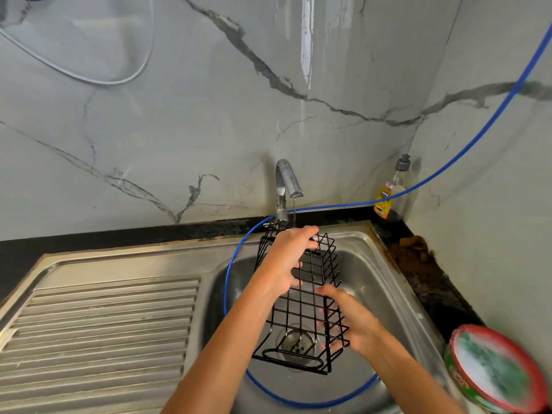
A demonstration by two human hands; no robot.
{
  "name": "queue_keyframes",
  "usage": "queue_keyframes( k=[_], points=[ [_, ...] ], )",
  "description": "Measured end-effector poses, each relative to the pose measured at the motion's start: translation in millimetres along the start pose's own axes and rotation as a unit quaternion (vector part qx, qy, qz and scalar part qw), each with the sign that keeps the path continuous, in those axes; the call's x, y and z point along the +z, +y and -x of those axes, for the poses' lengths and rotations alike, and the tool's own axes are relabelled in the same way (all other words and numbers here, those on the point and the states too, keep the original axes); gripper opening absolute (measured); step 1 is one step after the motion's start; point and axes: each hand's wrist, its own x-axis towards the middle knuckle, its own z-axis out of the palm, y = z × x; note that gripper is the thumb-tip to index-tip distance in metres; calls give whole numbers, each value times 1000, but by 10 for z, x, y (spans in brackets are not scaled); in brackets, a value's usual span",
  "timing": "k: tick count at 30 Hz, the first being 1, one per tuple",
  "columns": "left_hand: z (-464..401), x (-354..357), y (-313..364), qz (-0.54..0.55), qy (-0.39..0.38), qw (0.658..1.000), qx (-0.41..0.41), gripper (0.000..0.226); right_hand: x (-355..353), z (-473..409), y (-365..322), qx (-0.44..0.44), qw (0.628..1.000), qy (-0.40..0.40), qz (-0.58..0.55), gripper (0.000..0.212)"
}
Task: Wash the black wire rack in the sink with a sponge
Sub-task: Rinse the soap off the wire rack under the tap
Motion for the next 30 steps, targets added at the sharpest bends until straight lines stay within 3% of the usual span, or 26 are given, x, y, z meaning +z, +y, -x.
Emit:
queue_keyframes(
  k=[3, 6, 10, 11, 16, 24, 30],
  points=[
    [-120, -25, 19, -201, 21, 975, 95, 35, 49, 31, -52, -44, 998, 28, -27, 54],
    [-236, 48, -43, -459, 123, 842, 256, 30, 98, 30, -106, -88, 994, 44, -52, 74],
    [-397, 133, -168, -602, 173, 705, 334, 43, 104, 7, -169, -109, 990, 41, -74, 89],
    [-455, 116, -177, -616, 175, 691, 335, 49, 95, 0, -171, -112, 990, 41, -77, 86],
    [-765, 84, -139, -644, 110, 699, 290, 64, 51, -28, -161, -110, 989, 35, -95, 81],
    [-1127, 49, 119, -648, 127, 703, 265, 66, -3, 11, -116, -117, 990, 33, -72, 88],
    [-1231, -228, 330, -608, 146, 760, 177, 75, 15, 81, -210, -137, 990, 20, -37, 91]
  ],
)
